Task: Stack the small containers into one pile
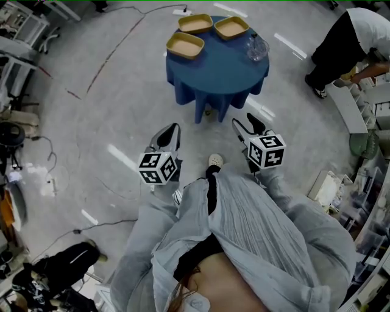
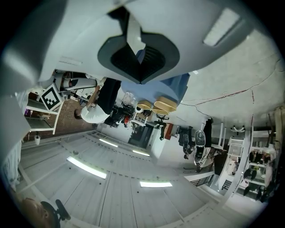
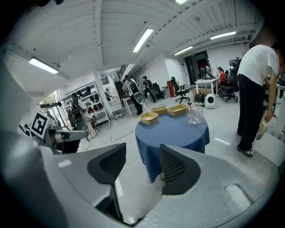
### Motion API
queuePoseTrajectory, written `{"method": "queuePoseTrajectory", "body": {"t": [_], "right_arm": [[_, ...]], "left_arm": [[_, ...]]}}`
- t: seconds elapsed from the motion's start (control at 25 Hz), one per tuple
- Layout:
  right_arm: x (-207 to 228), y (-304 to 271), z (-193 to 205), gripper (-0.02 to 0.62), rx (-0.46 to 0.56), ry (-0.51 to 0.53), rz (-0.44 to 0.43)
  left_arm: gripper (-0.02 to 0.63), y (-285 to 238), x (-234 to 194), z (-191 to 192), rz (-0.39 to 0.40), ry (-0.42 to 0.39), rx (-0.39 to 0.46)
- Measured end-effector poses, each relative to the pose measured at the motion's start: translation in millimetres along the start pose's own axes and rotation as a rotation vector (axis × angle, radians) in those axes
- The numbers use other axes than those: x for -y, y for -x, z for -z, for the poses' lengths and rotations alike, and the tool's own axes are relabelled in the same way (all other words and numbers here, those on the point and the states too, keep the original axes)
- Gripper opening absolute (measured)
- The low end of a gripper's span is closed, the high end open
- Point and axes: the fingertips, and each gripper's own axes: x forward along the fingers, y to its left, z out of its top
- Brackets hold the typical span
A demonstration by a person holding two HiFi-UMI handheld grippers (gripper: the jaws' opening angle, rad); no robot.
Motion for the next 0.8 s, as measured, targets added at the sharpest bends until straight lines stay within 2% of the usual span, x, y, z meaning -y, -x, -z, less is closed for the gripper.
{"method": "queuePoseTrajectory", "body": {"t": [0.28,0.6,0.8], "right_arm": [[-3,-7,-15,0.236,0.024,-0.055,-0.036],[-13,-14,-4,0.236,-0.021,-0.046,-0.066],[-5,-20,-11,0.236,-0.020,-0.049,-0.063]], "left_arm": [[0.015,0,4,-4,-0.019,0.011,0.017],[0.015,2,0,-5,-0.036,0.014,0.018],[0.015,-8,-3,-9,-0.036,0.018,0.015]]}}
